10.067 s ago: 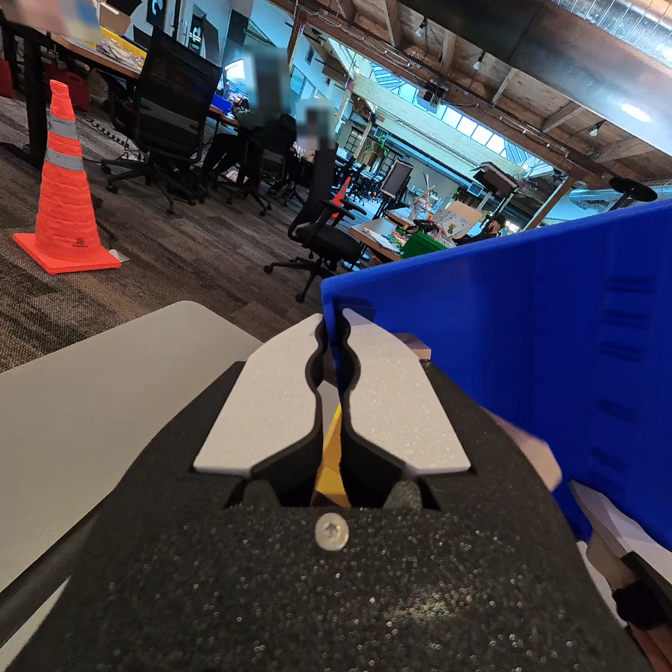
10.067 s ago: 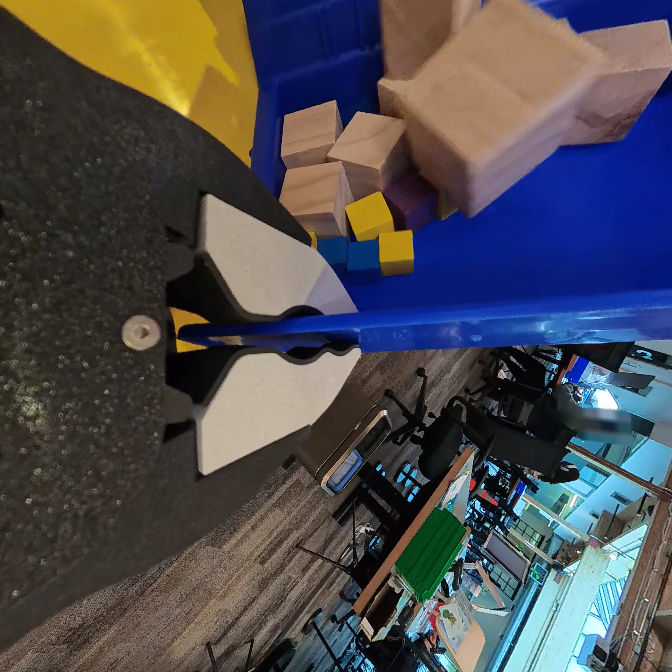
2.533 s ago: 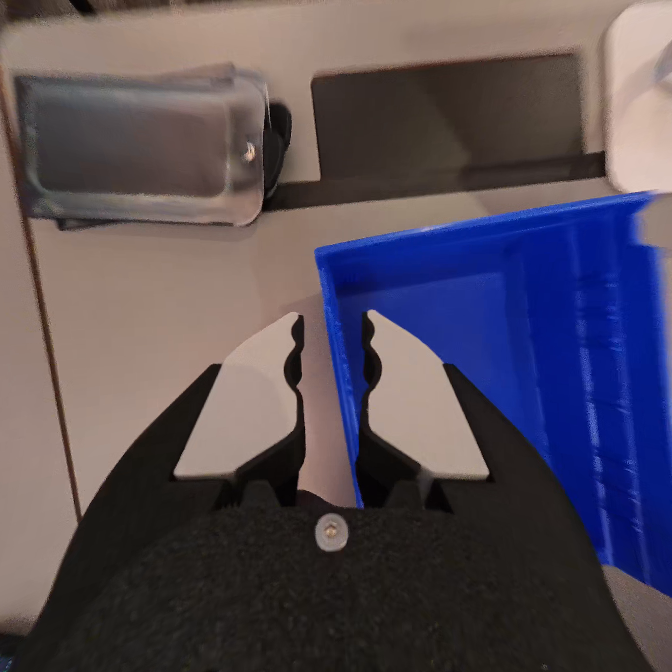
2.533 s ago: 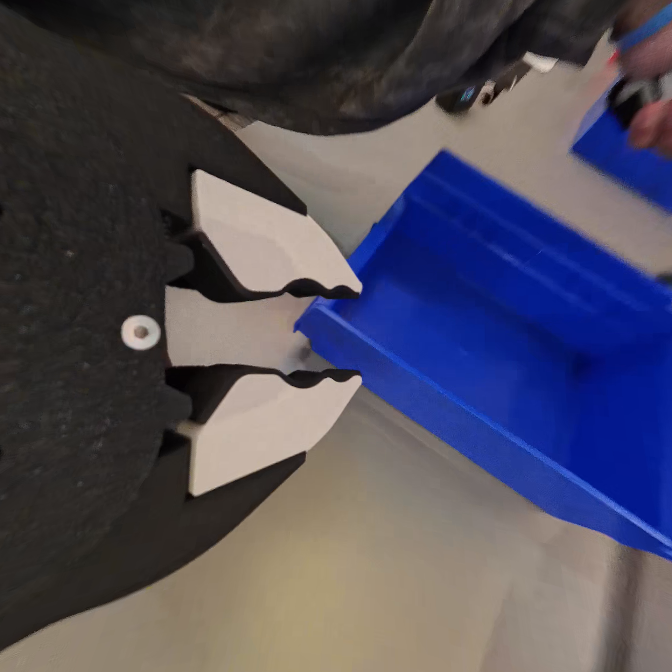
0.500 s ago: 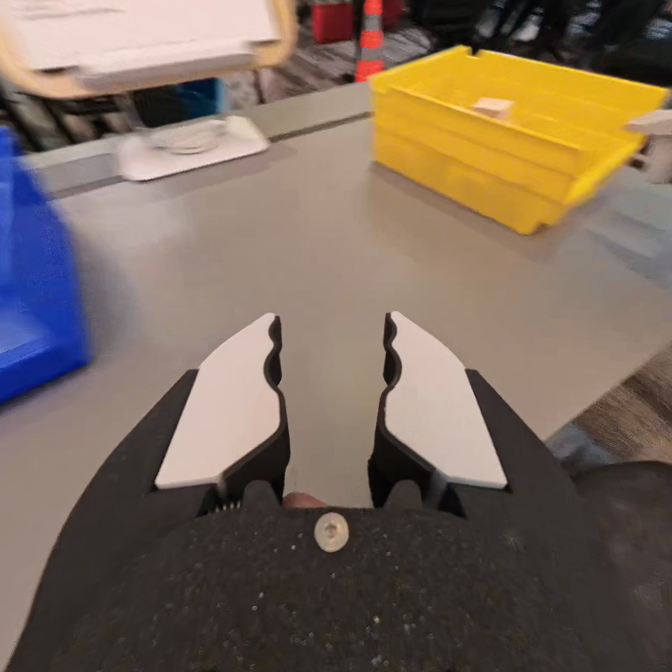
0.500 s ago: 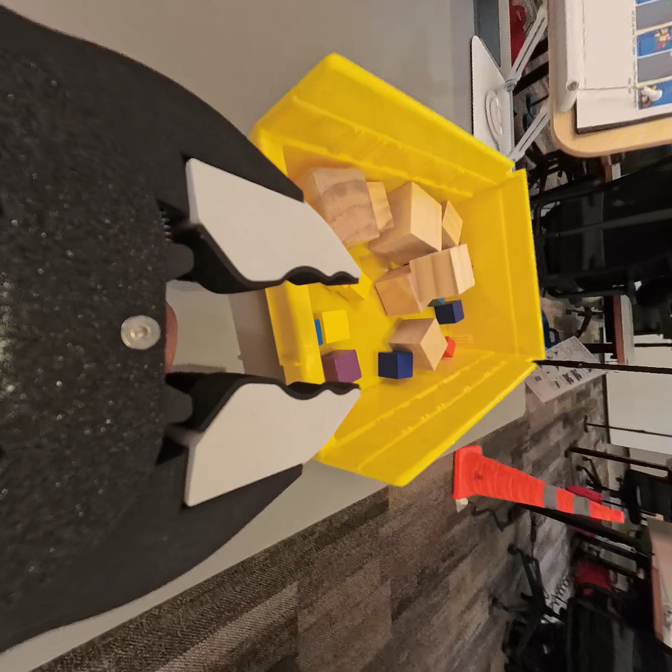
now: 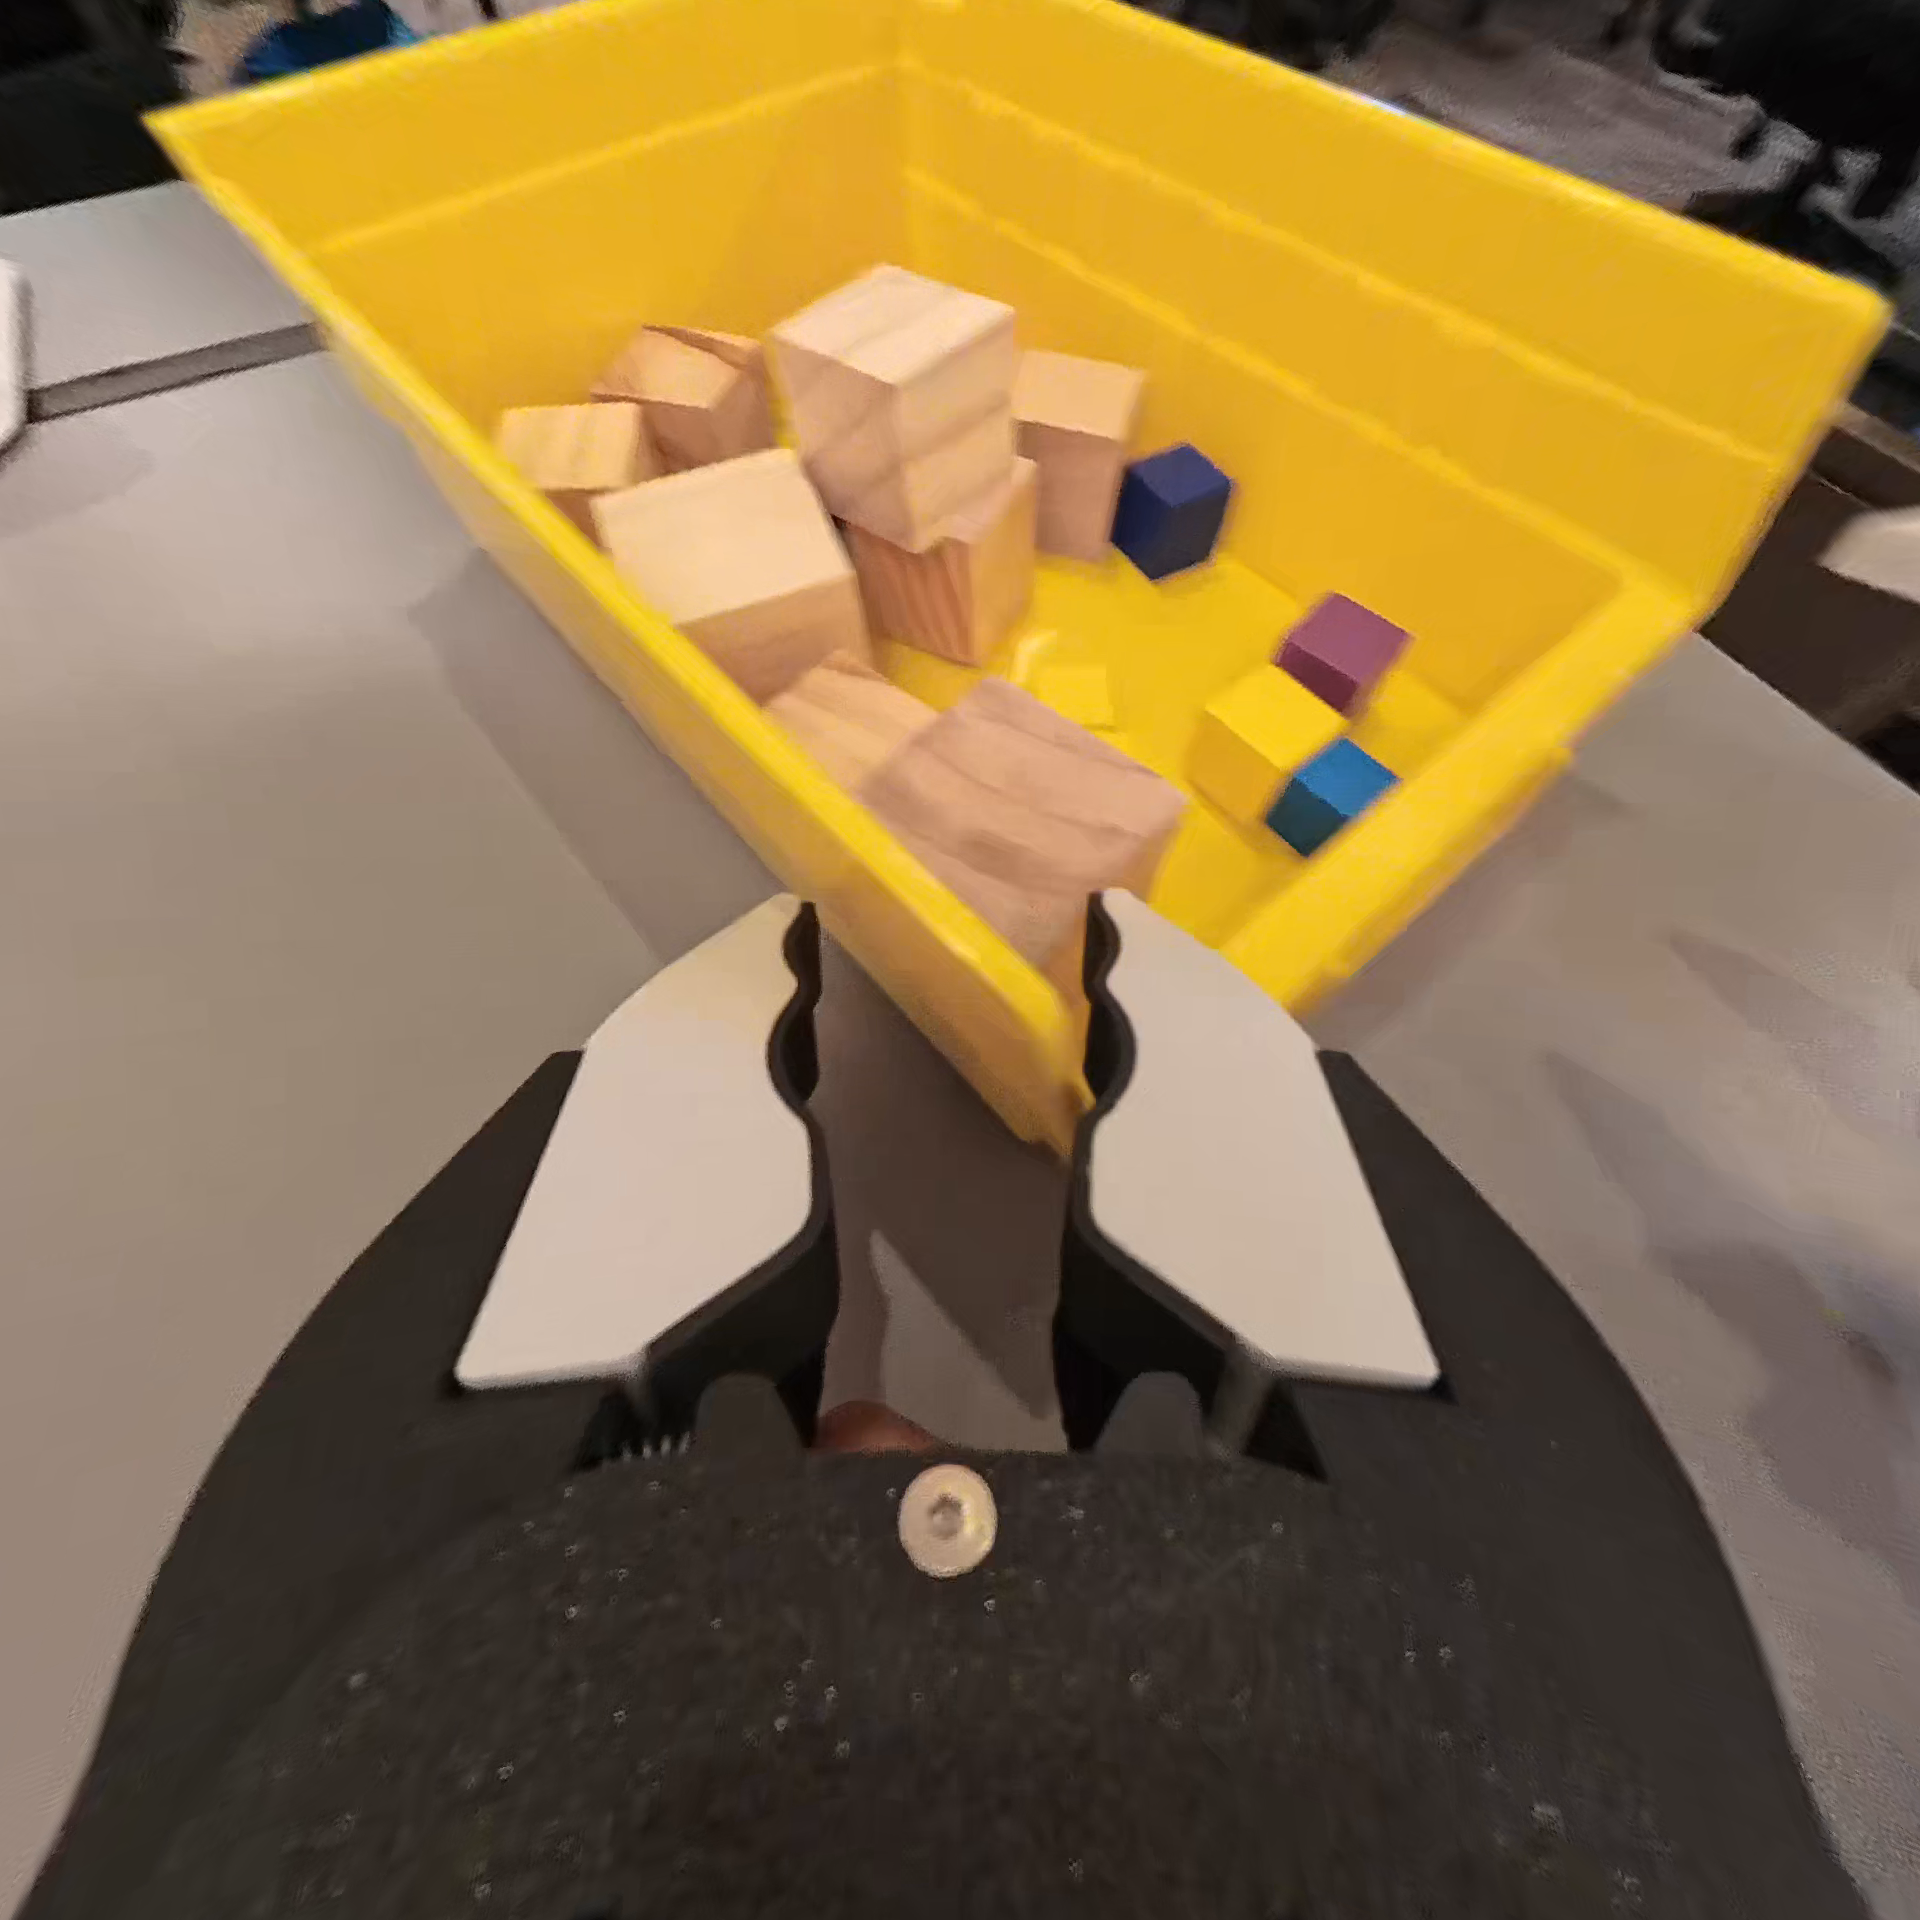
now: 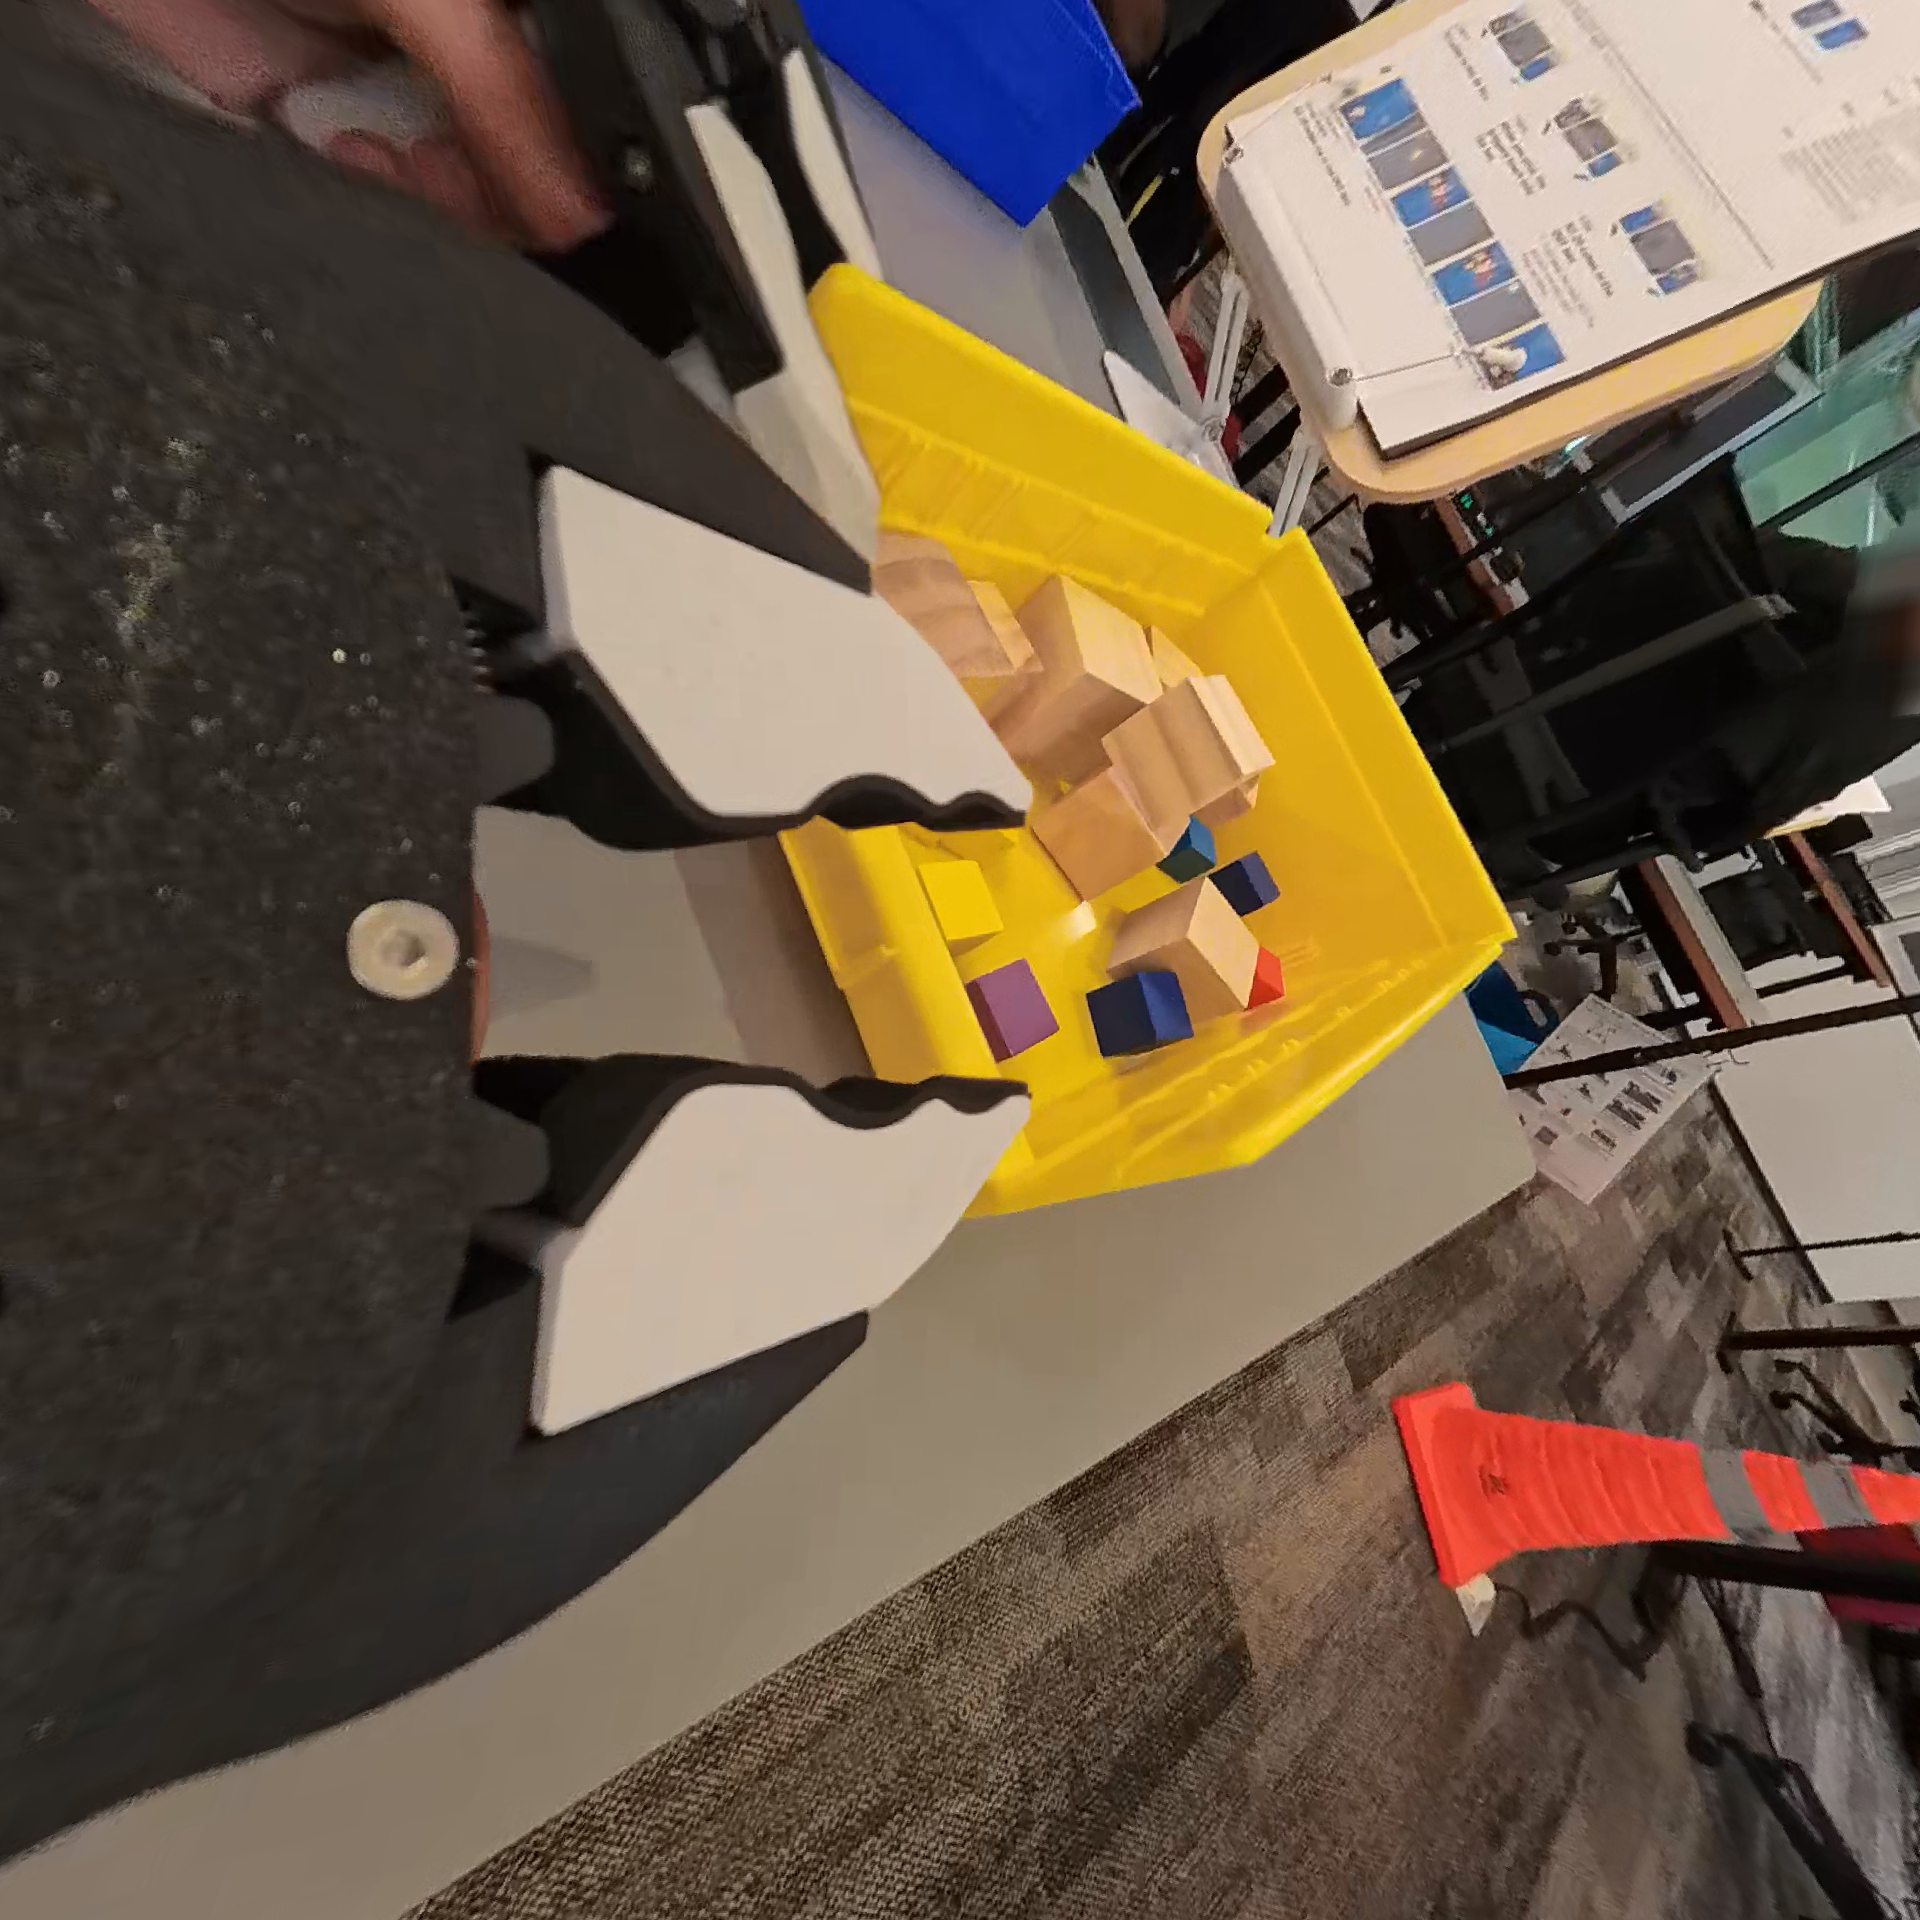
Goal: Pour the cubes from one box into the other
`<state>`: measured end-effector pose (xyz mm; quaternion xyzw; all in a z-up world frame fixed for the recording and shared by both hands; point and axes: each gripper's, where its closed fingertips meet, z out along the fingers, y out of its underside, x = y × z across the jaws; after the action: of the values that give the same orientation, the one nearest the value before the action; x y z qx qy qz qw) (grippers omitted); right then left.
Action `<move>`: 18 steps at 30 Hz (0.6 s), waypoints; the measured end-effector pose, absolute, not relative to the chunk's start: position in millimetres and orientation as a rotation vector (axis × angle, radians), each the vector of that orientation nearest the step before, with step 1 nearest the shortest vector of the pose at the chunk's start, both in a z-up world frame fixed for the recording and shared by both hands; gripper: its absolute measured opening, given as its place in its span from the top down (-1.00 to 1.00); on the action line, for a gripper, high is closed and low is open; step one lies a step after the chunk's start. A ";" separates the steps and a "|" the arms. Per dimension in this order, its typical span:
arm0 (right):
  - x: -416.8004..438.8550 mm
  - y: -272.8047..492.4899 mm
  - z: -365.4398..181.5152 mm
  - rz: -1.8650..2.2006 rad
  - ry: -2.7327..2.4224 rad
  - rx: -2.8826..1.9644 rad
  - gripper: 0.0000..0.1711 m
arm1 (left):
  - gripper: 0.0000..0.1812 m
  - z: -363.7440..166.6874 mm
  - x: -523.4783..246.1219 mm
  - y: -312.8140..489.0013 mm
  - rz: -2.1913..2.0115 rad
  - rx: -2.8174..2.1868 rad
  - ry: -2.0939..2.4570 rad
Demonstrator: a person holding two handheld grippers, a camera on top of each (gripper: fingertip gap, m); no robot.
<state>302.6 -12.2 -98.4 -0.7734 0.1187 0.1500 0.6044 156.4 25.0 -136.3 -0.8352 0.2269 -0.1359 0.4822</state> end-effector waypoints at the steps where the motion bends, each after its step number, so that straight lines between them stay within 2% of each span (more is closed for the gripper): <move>1: 302.7 -12.2 -100.6 0.331 0.271 -1.804 0.51 | 0.40 -135.4 154.3 29.2 -0.361 -2.028 0.550; 4: 303.2 -8.2 -111.4 0.176 0.217 -1.881 0.48 | 0.66 -134.8 133.4 38.8 -0.395 -2.058 0.469; 7: 294.2 0.1 -119.0 0.028 0.163 -1.945 0.46 | 0.83 -132.7 100.7 49.3 -0.366 -2.087 0.346; 12: 242.7 20.3 -124.0 0.056 0.123 -1.980 0.41 | 0.96 -131.0 67.5 52.1 -0.331 -2.109 0.279; 13: 239.7 22.5 -120.0 0.057 0.158 -1.960 0.47 | 0.96 -131.0 64.3 50.9 -0.333 -2.107 0.282; 15: 244.2 19.0 -118.6 0.023 0.269 -1.971 0.92 | 0.96 -129.9 56.4 47.3 -0.337 -2.104 0.294; 18: 228.7 13.5 -117.4 -0.026 0.263 -2.019 0.95 | 0.96 -120.6 38.9 42.2 -0.331 -2.075 0.312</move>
<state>228.7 13.5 -117.4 -0.8439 0.1098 -0.0108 0.5251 38.9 42.2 -120.6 -0.8531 0.1283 -0.1360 0.4871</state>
